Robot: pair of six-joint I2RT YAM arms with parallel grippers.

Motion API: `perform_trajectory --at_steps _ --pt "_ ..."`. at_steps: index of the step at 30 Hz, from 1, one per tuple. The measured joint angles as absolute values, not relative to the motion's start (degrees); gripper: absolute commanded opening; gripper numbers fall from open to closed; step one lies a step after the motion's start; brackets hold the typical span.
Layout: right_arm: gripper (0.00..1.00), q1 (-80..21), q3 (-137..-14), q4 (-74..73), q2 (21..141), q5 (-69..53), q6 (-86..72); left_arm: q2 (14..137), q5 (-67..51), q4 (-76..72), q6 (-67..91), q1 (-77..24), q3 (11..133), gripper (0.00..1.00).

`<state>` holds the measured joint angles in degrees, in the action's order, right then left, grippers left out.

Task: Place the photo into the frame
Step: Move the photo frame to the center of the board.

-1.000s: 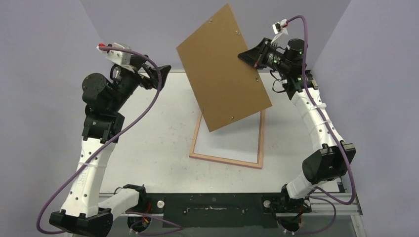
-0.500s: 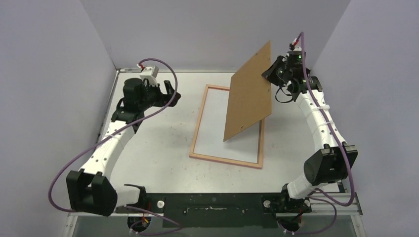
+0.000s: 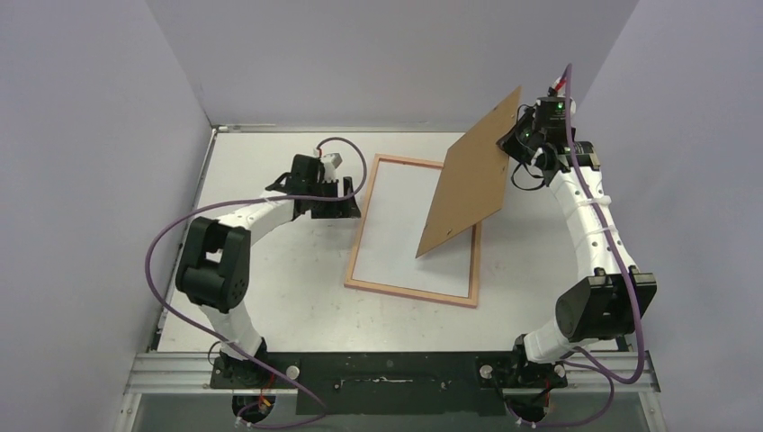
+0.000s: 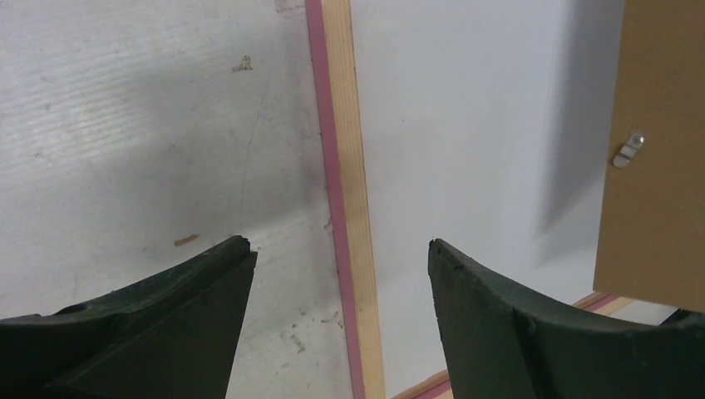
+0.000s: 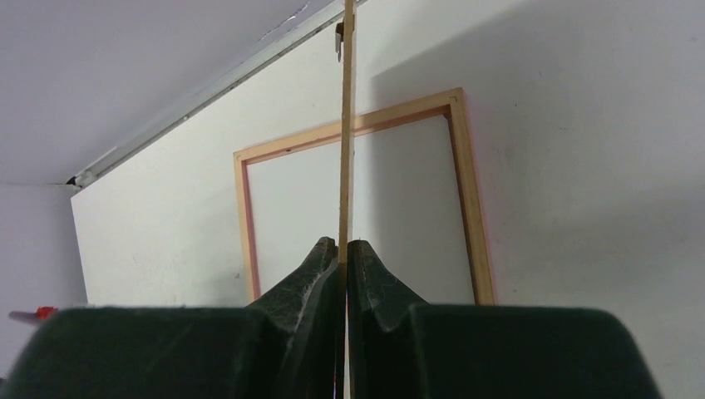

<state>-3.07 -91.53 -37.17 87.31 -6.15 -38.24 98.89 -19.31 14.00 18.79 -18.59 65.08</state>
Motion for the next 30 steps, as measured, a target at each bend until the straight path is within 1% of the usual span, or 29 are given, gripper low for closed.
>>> perform_trajectory --at_steps 1,6,10,13,18,21,25,30 --pt "0.0 -3.0 -91.4 -37.2 87.2 -6.2 -38.3 100.8 -19.3 14.0 19.3 -18.9 66.3 0.68" --pt "0.0 -2.5 -89.6 -37.6 86.4 -6.8 -39.0 108.4 -18.4 15.2 21.4 -20.9 71.6 0.45" --pt "0.0 -1.9 -88.7 -37.6 86.3 -7.2 -39.6 111.6 -18.4 16.3 22.5 -22.2 74.3 0.4" --pt "0.0 -1.9 -88.5 -37.6 86.3 -7.8 -39.8 113.3 -18.5 17.0 23.3 -22.2 75.7 0.38" --pt "0.0 -1.8 -88.1 -37.3 86.3 -9.2 -40.3 114.7 -18.7 17.3 24.4 -22.1 75.7 0.31" --pt "0.0 -1.8 -87.5 -37.1 86.3 -10.4 -41.1 115.3 -18.7 17.5 25.0 -22.2 75.7 0.25" --pt "0.0 -1.8 -87.1 -36.9 86.3 -11.5 -41.4 115.3 -18.6 17.6 25.4 -22.2 75.7 0.13" --pt "0.0 -1.8 -87.1 -36.9 86.3 -13.8 -41.0 115.2 -18.3 17.4 26.0 -22.2 75.3 0.08"
